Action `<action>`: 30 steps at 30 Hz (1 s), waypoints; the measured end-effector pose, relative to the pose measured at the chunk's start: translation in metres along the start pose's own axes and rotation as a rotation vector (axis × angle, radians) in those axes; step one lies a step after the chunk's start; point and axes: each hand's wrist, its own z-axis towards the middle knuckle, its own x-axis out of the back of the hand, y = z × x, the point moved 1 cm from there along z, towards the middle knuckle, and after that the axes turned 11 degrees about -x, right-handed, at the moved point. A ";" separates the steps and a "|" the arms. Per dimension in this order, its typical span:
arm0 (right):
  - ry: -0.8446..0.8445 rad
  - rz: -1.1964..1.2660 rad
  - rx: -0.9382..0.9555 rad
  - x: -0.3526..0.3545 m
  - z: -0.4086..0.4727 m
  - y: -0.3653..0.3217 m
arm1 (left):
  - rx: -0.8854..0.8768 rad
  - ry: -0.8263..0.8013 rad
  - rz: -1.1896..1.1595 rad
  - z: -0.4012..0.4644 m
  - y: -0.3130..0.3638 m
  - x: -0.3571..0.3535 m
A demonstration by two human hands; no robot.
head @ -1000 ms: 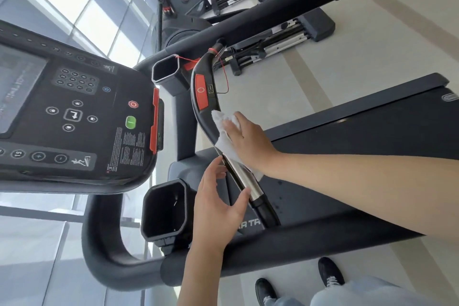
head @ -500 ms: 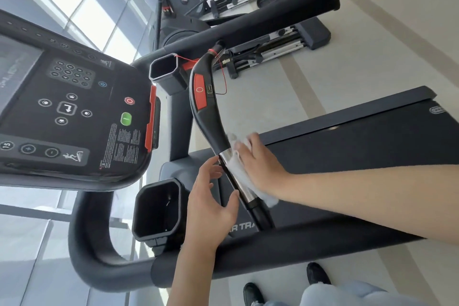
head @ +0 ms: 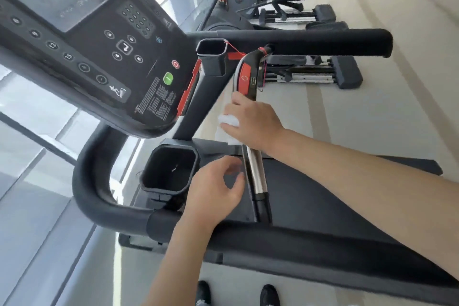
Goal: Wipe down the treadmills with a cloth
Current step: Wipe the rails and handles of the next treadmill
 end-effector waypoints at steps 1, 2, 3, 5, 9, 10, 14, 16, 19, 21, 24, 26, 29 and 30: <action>-0.014 -0.009 0.056 0.002 -0.016 -0.001 | -0.013 0.026 0.037 -0.007 0.001 0.002; -0.051 -0.008 0.105 0.003 -0.035 -0.003 | -0.019 0.036 0.073 -0.015 0.000 0.005; -0.100 0.001 0.147 0.005 -0.058 -0.005 | -0.017 0.028 0.109 -0.025 -0.002 0.006; -0.216 0.032 0.225 0.008 -0.102 -0.007 | -0.010 0.001 0.219 -0.046 -0.006 0.006; -0.425 0.141 0.221 0.020 -0.145 -0.001 | -0.029 0.005 0.375 -0.059 -0.008 0.001; -0.459 0.136 0.215 0.024 -0.146 0.002 | -0.029 0.008 0.374 -0.058 -0.008 0.000; -0.507 0.102 0.290 0.036 -0.147 0.017 | 0.004 0.000 0.351 -0.057 -0.007 0.000; -0.471 0.065 0.331 0.041 -0.147 0.028 | 0.025 -0.009 0.338 -0.056 -0.006 -0.001; -0.365 0.013 0.407 0.037 -0.147 0.037 | 0.041 -0.022 0.345 -0.053 -0.004 -0.003; -0.266 0.028 0.385 0.027 -0.129 0.031 | 0.055 -0.034 0.344 -0.052 -0.003 -0.003; -0.052 0.086 0.177 0.013 -0.065 0.023 | 0.051 -0.015 0.345 -0.052 -0.002 -0.002; 0.050 0.084 0.087 0.003 -0.022 0.019 | 0.052 -0.014 0.348 -0.052 -0.001 -0.001; 0.119 0.048 0.009 -0.010 0.010 0.008 | 0.062 -0.009 0.355 -0.052 0.001 0.000; 0.130 0.037 -0.009 -0.012 0.011 0.006 | 0.066 -0.007 0.355 -0.053 0.000 0.000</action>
